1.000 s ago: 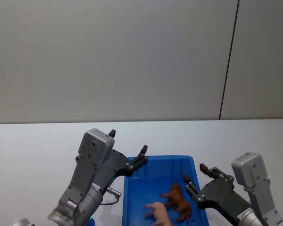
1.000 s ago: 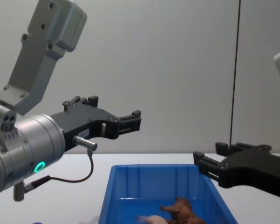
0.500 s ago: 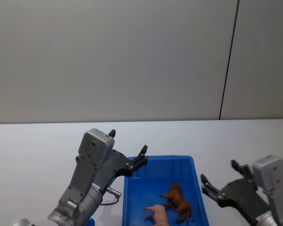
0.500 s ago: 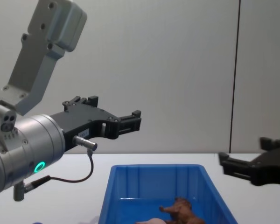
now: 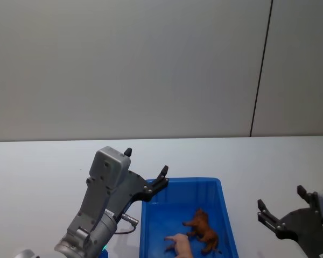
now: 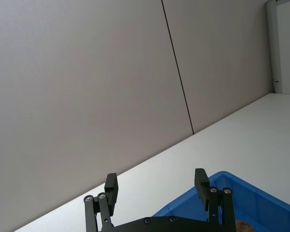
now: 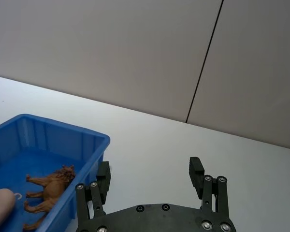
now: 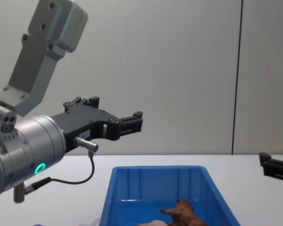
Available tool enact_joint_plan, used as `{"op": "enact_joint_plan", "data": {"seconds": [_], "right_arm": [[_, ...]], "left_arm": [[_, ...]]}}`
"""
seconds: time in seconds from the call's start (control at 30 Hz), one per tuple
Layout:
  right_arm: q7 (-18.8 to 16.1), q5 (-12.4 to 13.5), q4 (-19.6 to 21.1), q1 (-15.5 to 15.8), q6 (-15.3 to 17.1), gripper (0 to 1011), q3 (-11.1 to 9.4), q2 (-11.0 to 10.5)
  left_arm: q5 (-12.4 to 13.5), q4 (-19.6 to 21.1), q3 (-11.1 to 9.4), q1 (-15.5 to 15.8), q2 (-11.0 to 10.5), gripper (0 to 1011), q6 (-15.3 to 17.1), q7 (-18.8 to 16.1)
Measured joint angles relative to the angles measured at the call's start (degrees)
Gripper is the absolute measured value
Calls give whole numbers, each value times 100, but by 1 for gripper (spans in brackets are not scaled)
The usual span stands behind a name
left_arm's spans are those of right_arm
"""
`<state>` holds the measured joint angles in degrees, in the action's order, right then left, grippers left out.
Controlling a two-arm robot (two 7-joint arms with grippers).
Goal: Pick up the two dolls from the table and place them into the box.
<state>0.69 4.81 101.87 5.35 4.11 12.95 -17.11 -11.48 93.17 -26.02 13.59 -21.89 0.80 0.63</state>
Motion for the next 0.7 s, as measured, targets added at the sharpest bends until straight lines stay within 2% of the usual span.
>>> {"op": "enact_joint_plan", "data": {"seconds": [0.33,0.57,0.7], "right_arm": [[166,40,100,120,-26,1001,-62,-79],[225,55,132,163,-34,1001,-83,-108],[247,60,144,178,-37,1001,-89,-118]], "left_arm": [[-1,40,18,-28,-23,1002,84,-25],[-70,181,73,-114,-112,1001,366,-141],[-181,309,128,-203,-208,1001,630,-243]]}}
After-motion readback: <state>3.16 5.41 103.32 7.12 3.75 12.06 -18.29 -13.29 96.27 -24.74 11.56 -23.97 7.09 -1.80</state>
